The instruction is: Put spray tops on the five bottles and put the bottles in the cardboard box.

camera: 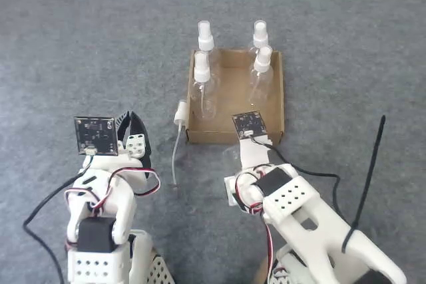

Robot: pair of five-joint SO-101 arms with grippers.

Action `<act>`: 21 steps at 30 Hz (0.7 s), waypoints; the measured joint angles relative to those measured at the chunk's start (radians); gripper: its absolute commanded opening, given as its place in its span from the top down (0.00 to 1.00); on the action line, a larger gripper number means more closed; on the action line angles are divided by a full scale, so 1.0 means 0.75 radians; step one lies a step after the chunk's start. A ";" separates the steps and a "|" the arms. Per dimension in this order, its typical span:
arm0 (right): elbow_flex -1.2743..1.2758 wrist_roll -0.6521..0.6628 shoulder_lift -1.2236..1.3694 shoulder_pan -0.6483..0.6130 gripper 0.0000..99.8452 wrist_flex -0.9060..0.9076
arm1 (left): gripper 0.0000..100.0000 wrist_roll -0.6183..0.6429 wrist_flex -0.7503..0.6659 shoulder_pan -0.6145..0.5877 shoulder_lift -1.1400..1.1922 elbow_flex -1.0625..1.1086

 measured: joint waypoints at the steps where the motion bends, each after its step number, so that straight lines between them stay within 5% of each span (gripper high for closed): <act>1: 0.000 0.010 0.000 0.000 0.90 0.008 | 0.99 0.000 0.000 0.000 0.000 0.000; 5: 0.000 0.061 0.000 0.000 1.00 0.010 | 0.99 0.000 0.000 0.000 0.000 0.000; 15: -0.035 0.243 0.000 0.002 0.99 0.158 | 0.99 0.000 0.000 0.000 0.000 0.000; 21: -0.372 0.649 0.000 0.002 0.99 0.567 | 0.99 0.000 -0.004 0.000 0.000 0.000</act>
